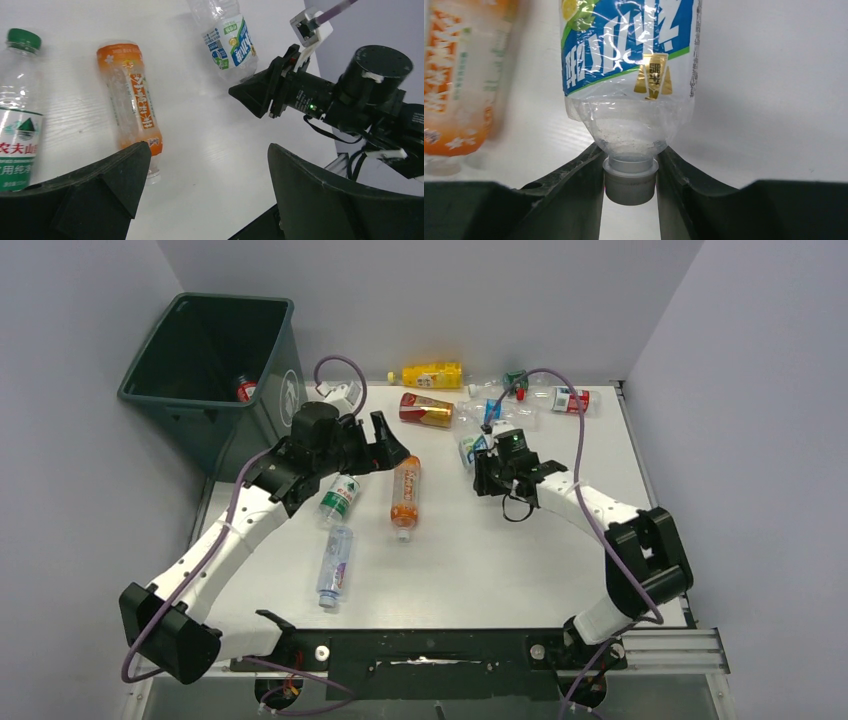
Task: Put the plastic bottles in the bin
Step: Pick up the plastic bottle at the center of the board.
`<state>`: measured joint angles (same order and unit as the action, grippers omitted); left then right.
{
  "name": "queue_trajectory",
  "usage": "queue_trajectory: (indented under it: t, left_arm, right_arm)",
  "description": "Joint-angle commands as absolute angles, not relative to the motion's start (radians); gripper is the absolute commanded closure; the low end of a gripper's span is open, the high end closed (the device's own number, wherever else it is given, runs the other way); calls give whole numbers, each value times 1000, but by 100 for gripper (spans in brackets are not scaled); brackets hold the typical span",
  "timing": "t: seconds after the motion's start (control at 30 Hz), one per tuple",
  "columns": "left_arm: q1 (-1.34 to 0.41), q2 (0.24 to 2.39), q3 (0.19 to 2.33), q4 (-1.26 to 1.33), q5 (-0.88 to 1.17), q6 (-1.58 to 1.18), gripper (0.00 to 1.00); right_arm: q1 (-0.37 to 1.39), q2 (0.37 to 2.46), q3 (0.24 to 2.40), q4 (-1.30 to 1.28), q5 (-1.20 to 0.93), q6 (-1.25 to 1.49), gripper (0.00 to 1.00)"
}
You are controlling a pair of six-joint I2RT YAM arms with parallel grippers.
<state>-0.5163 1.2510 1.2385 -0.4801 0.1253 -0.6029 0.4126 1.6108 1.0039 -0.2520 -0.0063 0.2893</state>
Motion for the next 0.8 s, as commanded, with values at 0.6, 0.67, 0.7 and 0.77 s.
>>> queue_trajectory:
  t: [0.6, 0.67, 0.7, 0.77]
  left_arm:
    - [-513, 1358, 1014, 158, 385, -1014, 11]
    - [-514, 1351, 1008, 152, 375, -1012, 11]
    - [-513, 1347, 1005, 145, 369, -1009, 11]
    - [-512, 1338, 1003, 127, 357, -1001, 11]
  right_arm:
    - [832, 1305, 1108, -337, 144, 416, 82]
    - [866, 1311, 1130, -347, 165, 419, 82]
    - [883, 1315, 1141, -350, 176, 421, 82]
    - [910, 1320, 1159, -362, 199, 422, 82]
